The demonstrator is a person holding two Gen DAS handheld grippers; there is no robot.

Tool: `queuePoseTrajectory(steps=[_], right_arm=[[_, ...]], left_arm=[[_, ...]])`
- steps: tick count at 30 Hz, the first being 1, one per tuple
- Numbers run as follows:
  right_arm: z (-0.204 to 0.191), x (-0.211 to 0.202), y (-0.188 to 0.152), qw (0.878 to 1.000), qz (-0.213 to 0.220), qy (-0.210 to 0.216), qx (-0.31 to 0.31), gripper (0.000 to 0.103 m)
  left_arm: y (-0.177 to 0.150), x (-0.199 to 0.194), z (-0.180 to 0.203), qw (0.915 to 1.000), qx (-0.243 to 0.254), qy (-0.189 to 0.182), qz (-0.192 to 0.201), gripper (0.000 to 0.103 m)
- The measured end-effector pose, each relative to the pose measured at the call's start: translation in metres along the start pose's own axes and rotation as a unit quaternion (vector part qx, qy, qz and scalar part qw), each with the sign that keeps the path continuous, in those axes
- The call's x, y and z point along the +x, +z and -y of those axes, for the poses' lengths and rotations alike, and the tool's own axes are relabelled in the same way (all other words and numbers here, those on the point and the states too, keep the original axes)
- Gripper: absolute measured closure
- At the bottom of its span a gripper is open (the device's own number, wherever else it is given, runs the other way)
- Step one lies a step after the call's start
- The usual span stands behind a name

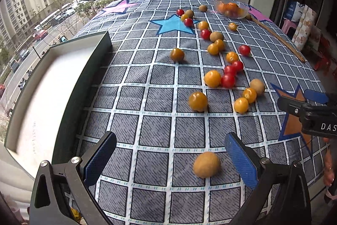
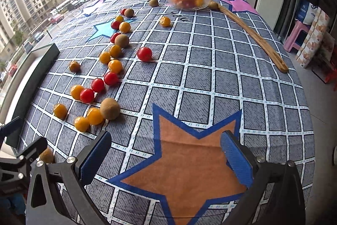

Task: Organize fruits
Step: 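Move both tools over the scattered fruit toward the brown round fruits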

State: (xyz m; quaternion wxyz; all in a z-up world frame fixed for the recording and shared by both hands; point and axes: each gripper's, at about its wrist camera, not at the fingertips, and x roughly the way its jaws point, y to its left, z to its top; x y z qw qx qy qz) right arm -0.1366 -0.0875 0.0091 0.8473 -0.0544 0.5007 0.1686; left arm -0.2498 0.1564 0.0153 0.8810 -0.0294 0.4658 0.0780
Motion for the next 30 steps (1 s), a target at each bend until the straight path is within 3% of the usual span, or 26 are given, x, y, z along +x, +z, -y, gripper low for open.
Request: queuePoseTrajectory(steps=[30], right_arm=[[-0.015,0.003,0.002,0.999,-0.001,0.027,-0.033,0.000]], left_arm=[[-0.015,-0.009,0.020,0.9999,0.009,0.014,-0.001,0.000]])
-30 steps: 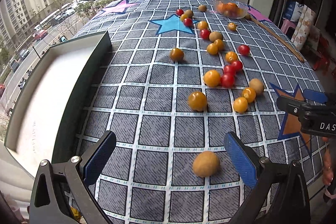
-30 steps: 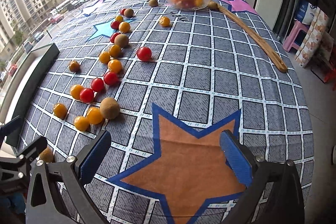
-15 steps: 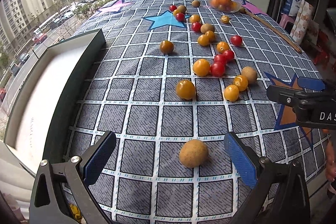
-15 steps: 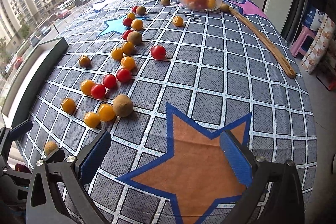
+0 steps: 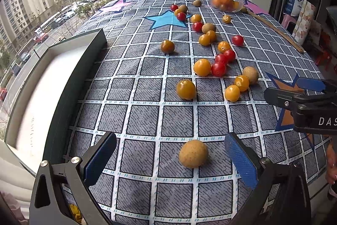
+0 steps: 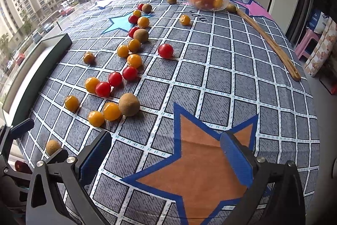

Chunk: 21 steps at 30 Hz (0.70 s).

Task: Organize fruits
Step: 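Move both tools over the scattered fruit toward the brown round fruits, then close the left gripper on a brown round fruit while the right gripper grasps another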

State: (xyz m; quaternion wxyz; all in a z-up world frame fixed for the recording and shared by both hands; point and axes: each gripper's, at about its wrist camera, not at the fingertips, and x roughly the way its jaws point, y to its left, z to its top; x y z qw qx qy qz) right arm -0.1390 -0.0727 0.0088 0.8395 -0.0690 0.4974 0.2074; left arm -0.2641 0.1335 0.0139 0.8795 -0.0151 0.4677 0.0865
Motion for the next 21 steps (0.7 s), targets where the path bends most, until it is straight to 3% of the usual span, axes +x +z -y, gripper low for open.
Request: queuePoseTrajectory(steps=[21], right_arm=[[0.0000,0.0022,-0.0010,1.000,-0.002,-0.002,-0.004,0.000]], left_arm=[[-0.0013,-0.0002,0.0044,1.0000,0.001,0.005,-0.002,0.000]])
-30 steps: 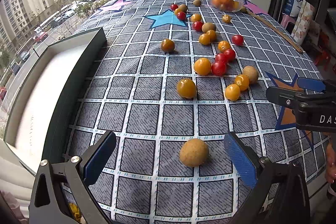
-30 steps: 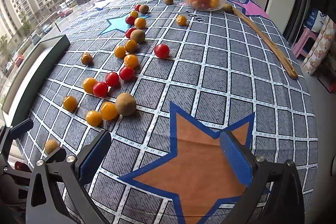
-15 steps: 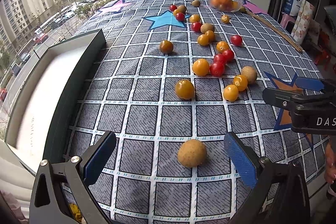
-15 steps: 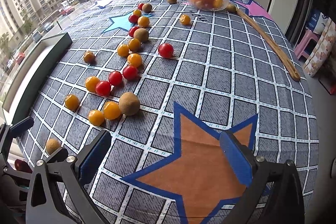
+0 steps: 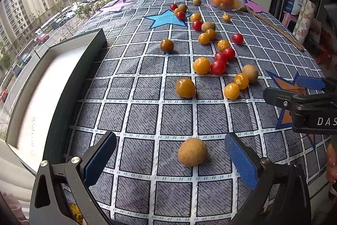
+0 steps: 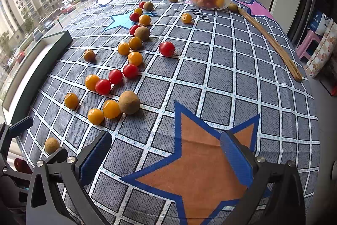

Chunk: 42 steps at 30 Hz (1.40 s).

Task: Organize fruits
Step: 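Close the left gripper on a brown round fruit while the right gripper grasps another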

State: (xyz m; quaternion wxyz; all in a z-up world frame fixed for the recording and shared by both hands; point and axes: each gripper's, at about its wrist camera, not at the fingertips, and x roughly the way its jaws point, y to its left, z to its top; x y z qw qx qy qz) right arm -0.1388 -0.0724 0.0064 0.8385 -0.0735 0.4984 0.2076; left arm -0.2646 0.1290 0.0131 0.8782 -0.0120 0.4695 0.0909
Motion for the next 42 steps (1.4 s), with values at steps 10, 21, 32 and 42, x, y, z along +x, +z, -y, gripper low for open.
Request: queuePoseTrajectory(steps=[10,21,32,42], right_arm=[[-0.005,0.006,0.002,1.000,-0.002,-0.001,-0.012,0.001],[-0.024,0.018,0.018,0.998,0.000,0.010,-0.055,0.029],[-0.025,0.019,0.028,0.998,-0.002,0.041,-0.042,0.078],[-0.026,0.006,0.027,0.997,-0.013,0.074,-0.022,0.078]], left_arm=[[-0.001,0.002,0.004,0.9999,0.006,0.010,-0.003,0.005],[0.001,0.004,0.009,0.9999,0.010,-0.010,-0.008,0.041],[-0.001,0.002,-0.004,0.9959,-0.027,-0.086,-0.010,0.076],[0.000,-0.009,-0.023,0.9952,-0.044,-0.088,-0.001,0.076]])
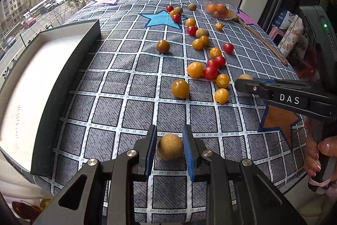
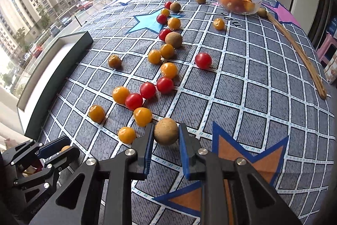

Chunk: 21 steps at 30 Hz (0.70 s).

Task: Organize fruits
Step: 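Close the left gripper on a brown round fruit while the right gripper grasps another, then carry both held brown fruits up and over the white tray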

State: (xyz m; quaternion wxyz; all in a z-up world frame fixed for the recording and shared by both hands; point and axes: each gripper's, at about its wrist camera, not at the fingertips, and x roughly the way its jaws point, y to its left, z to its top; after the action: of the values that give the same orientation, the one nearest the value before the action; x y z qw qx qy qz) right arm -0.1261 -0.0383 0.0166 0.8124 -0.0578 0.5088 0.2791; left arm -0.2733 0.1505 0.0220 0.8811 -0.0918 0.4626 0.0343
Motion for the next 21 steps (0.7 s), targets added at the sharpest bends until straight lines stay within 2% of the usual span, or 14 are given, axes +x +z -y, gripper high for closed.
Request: queuePoseTrajectory(steps=[8,17,21], right_arm=[[-0.036,-0.008,0.019,0.999,0.001,0.032,-0.022,0.078],[-0.116,0.001,0.054,0.994,0.000,0.074,-0.086,0.078],[-0.137,0.003,0.064,0.991,0.001,0.093,-0.093,0.078]], left_arm=[[0.014,-0.028,-0.038,0.9990,-0.027,0.021,0.030,0.076],[0.025,-0.051,-0.118,0.9909,-0.077,0.097,0.053,0.076],[0.024,-0.056,-0.131,0.9907,-0.086,0.091,0.053,0.076]])
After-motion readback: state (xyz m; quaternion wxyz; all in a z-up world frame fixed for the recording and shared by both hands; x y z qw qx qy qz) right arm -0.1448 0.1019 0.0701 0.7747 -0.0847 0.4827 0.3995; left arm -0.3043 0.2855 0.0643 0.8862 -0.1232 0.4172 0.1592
